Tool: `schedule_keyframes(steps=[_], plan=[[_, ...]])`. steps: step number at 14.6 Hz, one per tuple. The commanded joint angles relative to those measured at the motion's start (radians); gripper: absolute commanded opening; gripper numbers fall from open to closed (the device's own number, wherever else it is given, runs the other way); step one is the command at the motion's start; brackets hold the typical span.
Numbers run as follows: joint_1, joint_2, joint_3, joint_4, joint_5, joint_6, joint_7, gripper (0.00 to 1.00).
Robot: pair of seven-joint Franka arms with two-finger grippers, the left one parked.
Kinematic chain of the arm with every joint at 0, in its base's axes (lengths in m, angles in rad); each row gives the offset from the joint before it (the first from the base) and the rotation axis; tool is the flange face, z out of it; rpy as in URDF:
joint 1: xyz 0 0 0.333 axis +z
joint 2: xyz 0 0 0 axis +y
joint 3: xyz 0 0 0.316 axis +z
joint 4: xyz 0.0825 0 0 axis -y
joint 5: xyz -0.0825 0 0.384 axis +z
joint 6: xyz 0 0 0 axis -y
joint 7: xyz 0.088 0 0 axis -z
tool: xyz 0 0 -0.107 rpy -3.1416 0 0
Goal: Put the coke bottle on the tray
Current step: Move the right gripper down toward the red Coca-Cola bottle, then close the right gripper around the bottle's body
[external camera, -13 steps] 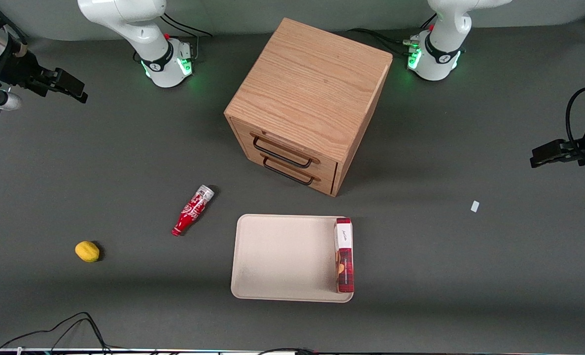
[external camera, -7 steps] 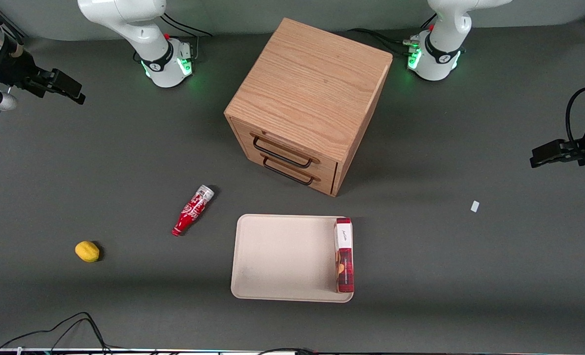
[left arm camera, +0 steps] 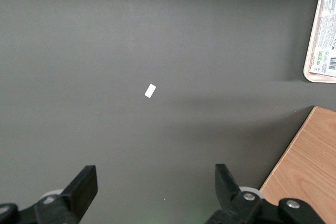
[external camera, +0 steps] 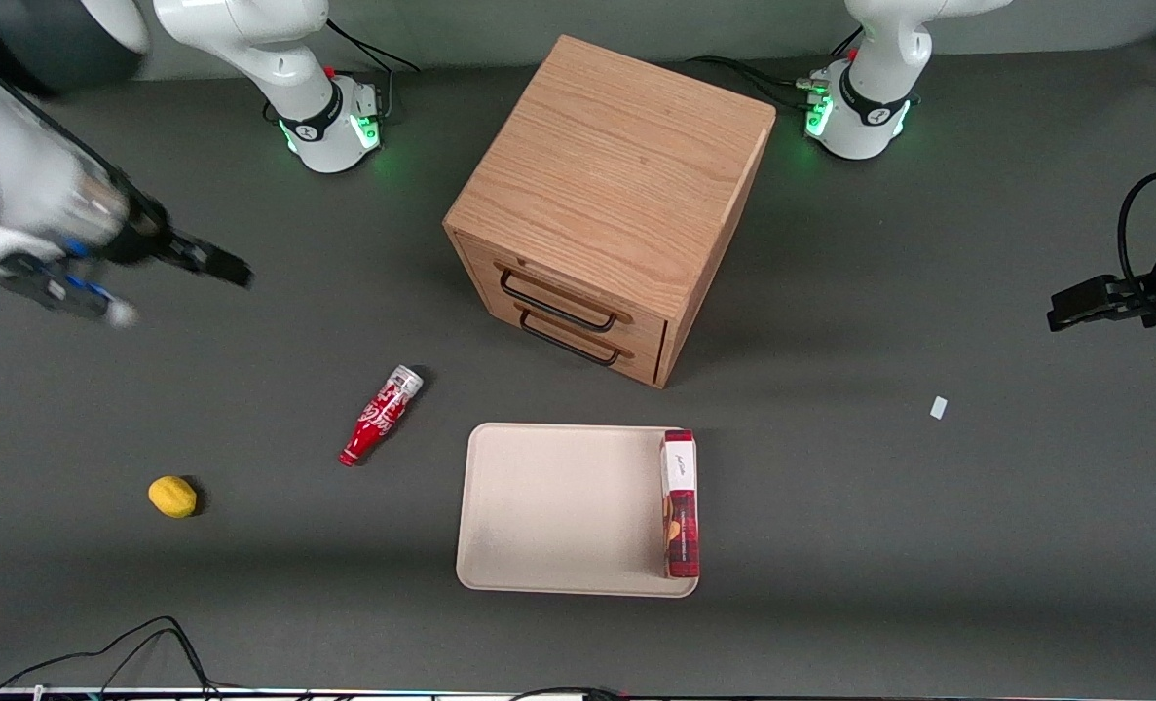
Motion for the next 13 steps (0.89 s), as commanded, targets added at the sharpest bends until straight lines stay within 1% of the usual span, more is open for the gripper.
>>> schedule_keyframes(steps=[1,2,5,9,13], plan=[[0.010,0.217,0.045,0.028,0.006,0.097,0.213,1.00],[0.012,0.264,0.045,0.008,0.004,0.155,0.247,1.00],[0.014,0.370,0.047,-0.036,-0.057,0.330,0.325,1.00],[0.014,0.429,0.047,-0.055,-0.062,0.453,0.346,1.00],[0.023,0.465,0.047,-0.058,-0.062,0.528,0.376,1.00]])
